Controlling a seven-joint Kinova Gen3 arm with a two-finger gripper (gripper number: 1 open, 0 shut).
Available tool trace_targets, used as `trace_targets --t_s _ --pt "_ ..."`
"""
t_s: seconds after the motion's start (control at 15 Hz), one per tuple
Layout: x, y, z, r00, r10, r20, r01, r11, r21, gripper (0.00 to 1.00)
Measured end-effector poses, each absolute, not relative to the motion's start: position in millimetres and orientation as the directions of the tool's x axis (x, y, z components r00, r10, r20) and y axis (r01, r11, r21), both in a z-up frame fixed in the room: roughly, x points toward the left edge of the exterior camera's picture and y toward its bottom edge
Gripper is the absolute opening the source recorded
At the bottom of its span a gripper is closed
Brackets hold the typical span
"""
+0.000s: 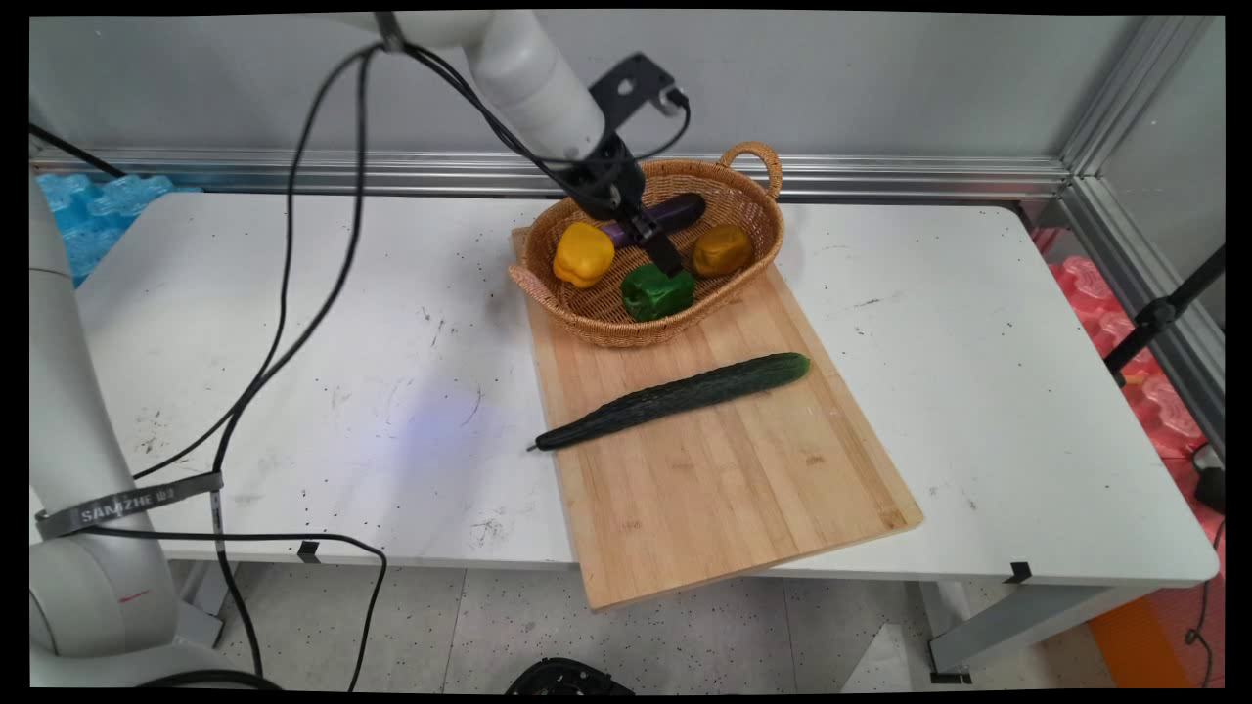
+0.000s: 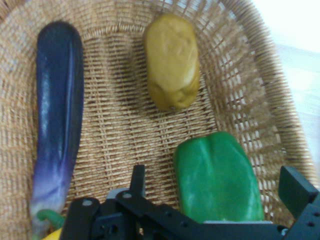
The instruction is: Pick up the cucumber from the cutting board
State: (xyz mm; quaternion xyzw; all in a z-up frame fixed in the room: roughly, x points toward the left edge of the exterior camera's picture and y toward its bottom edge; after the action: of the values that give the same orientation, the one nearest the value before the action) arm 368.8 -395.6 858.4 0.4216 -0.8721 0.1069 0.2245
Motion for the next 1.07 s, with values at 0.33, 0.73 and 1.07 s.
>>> trace_targets --t_s 0.33,0.73,1.07 --pt "381 -372 903 -0.567 -0.651 0.504 -0.76 0.65 -0.015 1.0" --pt "401 -323 941 -0.586 -0.63 0.51 -0.738 0.675 -0.014 1.0" --pt "416 -276 960 -0.6 -0.619 0.507 -0.718 0.696 -0.001 1.0"
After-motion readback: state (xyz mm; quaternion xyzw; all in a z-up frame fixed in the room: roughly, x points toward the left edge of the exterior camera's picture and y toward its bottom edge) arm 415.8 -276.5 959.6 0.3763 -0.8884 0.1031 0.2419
